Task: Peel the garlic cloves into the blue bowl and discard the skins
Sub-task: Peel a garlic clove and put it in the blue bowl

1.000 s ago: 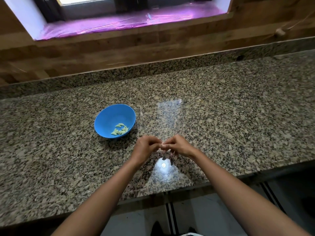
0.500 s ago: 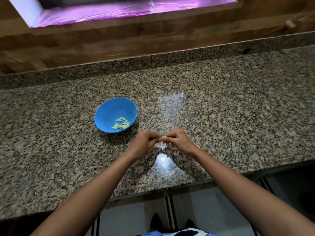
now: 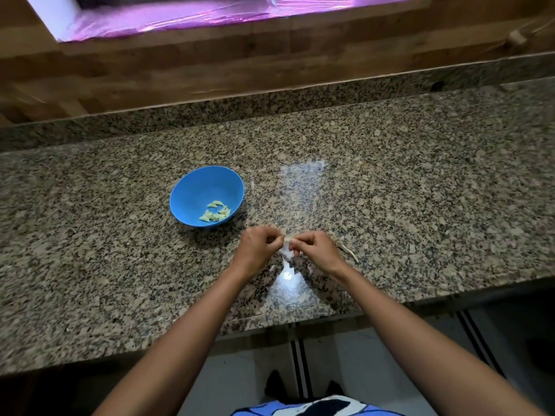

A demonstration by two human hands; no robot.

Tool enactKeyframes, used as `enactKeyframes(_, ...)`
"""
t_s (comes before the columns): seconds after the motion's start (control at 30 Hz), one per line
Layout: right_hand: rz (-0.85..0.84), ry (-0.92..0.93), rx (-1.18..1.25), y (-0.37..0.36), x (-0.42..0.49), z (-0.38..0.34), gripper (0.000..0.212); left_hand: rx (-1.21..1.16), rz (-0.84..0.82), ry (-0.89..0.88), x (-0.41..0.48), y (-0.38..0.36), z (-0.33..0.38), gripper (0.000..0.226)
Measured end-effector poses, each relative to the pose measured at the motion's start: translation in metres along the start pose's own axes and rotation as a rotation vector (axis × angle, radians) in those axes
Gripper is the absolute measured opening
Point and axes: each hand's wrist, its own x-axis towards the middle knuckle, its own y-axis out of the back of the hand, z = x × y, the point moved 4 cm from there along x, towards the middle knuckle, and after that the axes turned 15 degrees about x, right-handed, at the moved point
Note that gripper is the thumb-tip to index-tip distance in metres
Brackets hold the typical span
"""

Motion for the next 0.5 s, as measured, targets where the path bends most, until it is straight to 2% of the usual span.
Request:
enactKeyframes(0.1,0.041,0.005,0.034,0.007,0.000,0.000,0.017,-0.072,0.030,0.021,-0.008,-0.005,0.004,0.024)
enactKeyframes(0.2,0.034,-0.012,0.039,0.005,-0.005,0.003,0.010,-0.185,0.122,0.147,-0.004,-0.007,-0.005,0.032)
enactKeyframes(0.27,0.036,-0.008,0.065,0.004,-0.010,0.003,0.010,-0.082,0.031,0.171,-0.006,-0.015,-0.011,0.032)
enactKeyframes(0.33,0.033,-0.009,0.087,0.004,-0.014,0.003,0.009,-0.039,-0.048,0.168,-0.009,-0.022,-0.017,0.016)
enactKeyframes(0.37,0.031,-0.011,0.086,0.005,-0.015,0.004,0.008,-0.072,-0.051,0.162,-0.012,-0.023,-0.016,0.009)
enactKeyframes(0.43,0.022,-0.014,0.031,0.005,-0.016,0.007,0.008,-0.217,-0.046,0.139,-0.014,-0.025,-0.010,0.020)
enactKeyframes(0.5,0.016,-0.018,-0.007,0.005,-0.016,0.007,0.007,-0.366,-0.055,0.133,-0.013,-0.025,-0.005,0.020)
